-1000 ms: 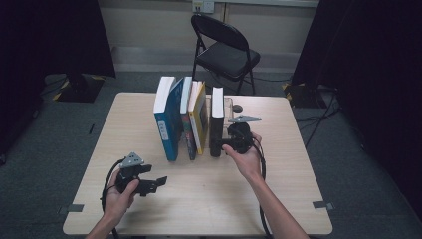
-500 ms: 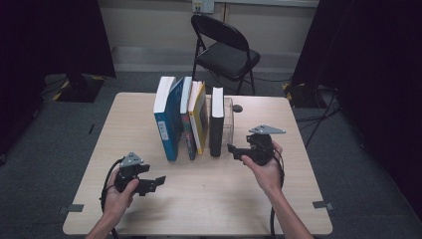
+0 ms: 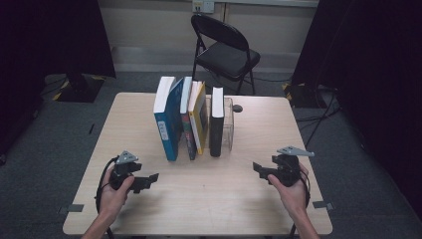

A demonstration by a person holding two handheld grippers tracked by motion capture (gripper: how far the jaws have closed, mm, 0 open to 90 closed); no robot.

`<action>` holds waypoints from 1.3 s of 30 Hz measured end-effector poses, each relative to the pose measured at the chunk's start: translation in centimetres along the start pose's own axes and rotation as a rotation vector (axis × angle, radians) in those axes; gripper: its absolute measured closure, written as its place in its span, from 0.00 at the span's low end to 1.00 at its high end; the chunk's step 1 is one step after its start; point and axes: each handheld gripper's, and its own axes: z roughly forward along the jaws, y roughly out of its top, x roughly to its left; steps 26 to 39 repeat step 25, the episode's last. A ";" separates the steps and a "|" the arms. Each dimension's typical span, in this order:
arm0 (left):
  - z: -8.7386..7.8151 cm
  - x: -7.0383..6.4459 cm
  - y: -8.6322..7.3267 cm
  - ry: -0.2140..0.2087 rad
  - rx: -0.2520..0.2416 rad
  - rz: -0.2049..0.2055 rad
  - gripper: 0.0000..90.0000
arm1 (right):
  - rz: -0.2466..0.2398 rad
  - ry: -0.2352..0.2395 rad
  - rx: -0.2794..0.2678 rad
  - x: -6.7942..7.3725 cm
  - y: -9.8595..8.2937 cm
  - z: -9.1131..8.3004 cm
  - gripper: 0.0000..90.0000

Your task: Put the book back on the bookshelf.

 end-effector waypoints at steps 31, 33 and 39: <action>1.0 0.9 -0.6 0.077 0.078 0.019 0.20 | 0.050 -0.097 0.101 -3.4 -4.6 1.1 0.18; 1.0 0.9 -0.6 0.077 0.078 0.019 0.20 | 0.050 -0.097 0.101 -3.4 -4.6 1.1 0.18; 1.0 0.9 -0.6 0.077 0.078 0.019 0.20 | 0.050 -0.097 0.101 -3.4 -4.6 1.1 0.18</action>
